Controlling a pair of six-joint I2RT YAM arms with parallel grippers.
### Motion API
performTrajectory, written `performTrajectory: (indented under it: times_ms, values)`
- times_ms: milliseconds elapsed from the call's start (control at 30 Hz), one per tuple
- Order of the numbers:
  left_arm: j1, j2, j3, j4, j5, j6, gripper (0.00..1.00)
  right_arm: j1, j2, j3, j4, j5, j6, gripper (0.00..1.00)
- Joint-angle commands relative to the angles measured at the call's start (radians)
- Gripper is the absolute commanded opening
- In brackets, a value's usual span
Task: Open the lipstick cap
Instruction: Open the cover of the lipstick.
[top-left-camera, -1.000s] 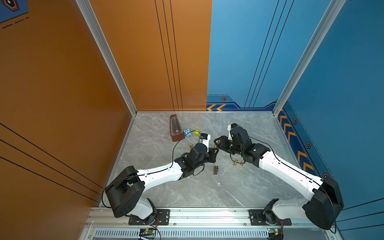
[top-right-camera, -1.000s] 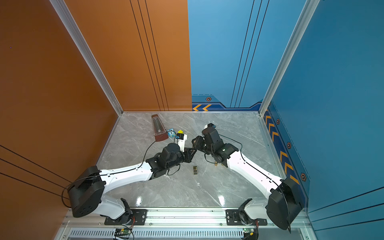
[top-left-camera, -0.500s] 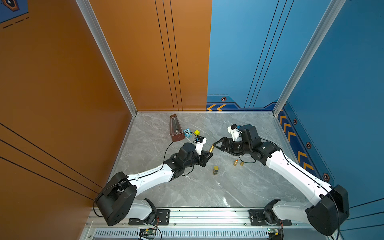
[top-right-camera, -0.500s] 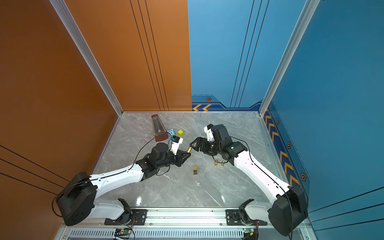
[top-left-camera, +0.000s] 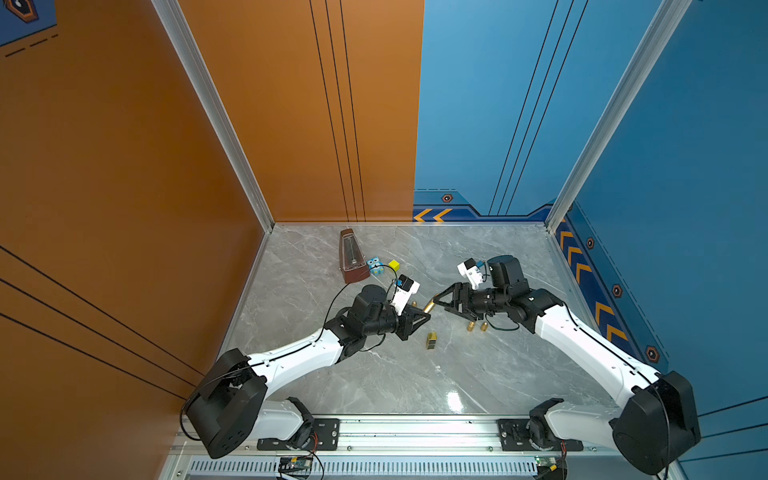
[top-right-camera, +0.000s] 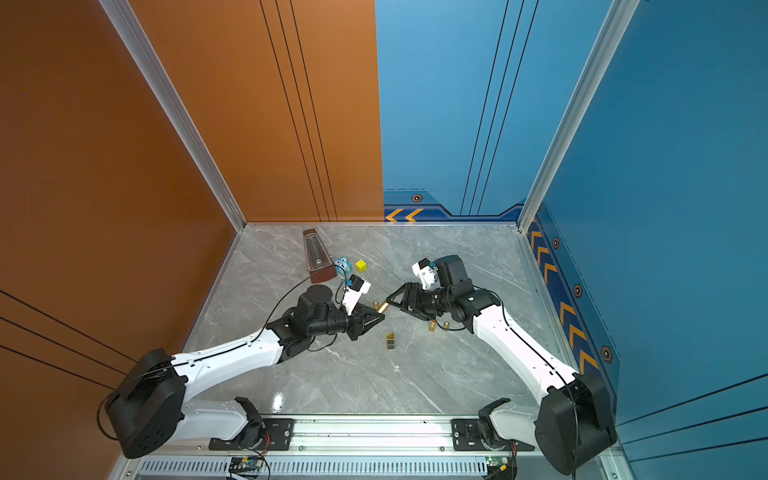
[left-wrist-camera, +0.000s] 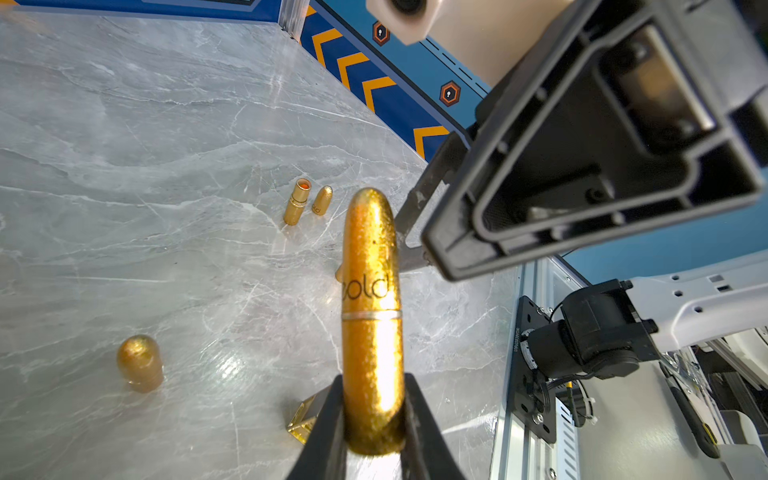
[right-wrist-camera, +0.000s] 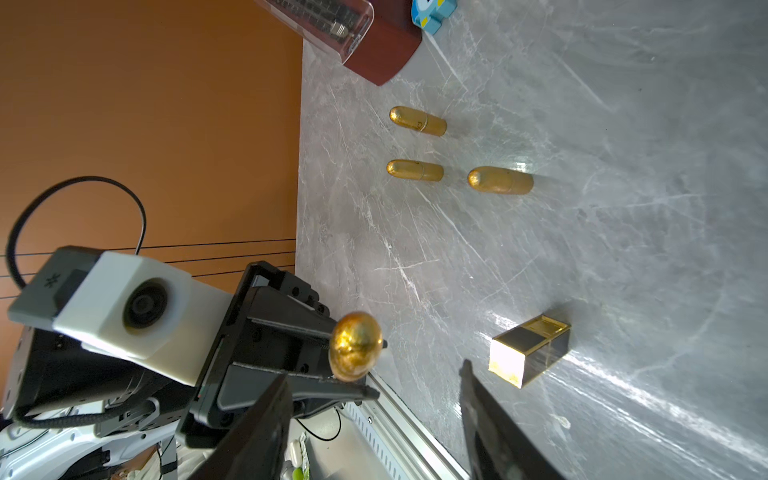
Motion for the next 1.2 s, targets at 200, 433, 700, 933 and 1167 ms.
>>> performTrajectory:
  times_ms: [200,433,700,933,1167]
  values:
    - [-0.009,-0.007,0.013,0.002,0.067,0.034,0.0,-0.005,-0.004,-0.025,0.144,-0.124,0.072,0.47]
    - [-0.014,-0.006,0.024,0.002,0.072,0.035,0.0,-0.006,0.019,-0.032,0.148,-0.126,0.078,0.37]
    - [-0.015,-0.009,0.031,0.001,0.077,0.034,0.0,-0.005,0.032,-0.032,0.149,-0.119,0.074,0.3]
    - [-0.017,-0.014,0.028,0.002,0.059,0.032,0.0,-0.007,0.026,-0.026,0.138,-0.115,0.056,0.22]
    - [-0.011,-0.035,-0.006,0.002,0.037,0.03,0.0,-0.017,0.017,-0.014,0.133,-0.101,0.057,0.2]
